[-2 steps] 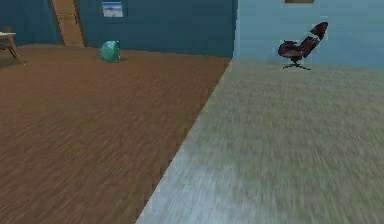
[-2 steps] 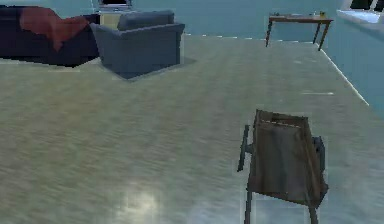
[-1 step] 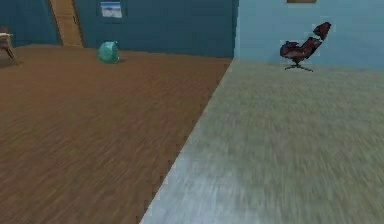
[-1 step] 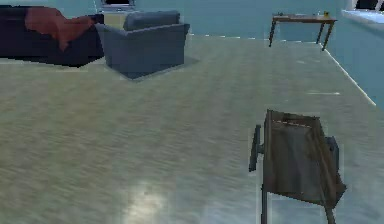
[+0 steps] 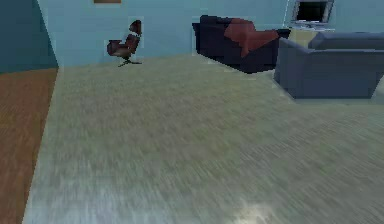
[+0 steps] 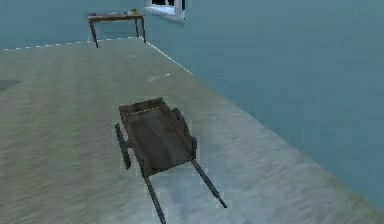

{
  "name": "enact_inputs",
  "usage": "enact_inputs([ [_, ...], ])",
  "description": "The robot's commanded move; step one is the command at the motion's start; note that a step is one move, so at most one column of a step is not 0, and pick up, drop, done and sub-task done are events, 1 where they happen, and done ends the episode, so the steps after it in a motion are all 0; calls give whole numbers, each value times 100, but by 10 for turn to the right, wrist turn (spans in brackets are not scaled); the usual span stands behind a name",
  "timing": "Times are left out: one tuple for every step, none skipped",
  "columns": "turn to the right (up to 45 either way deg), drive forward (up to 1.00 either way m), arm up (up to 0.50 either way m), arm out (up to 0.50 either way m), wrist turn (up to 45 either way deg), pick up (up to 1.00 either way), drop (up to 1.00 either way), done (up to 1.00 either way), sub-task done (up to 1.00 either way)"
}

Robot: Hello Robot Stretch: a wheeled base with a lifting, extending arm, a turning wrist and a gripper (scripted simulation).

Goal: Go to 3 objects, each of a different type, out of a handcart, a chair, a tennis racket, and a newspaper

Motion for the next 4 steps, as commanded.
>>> enact_inputs([
  [330, 0, 0, 0, 0, 0, 0, 0, 0],
  [0, 100, 0, 0, 0, 0, 0, 0, 0],
  [210, 0, 0, 0, 0, 0, 0, 0, 0],
  [0, 10, 0, 0, 0, 0, 0, 0, 0],
])
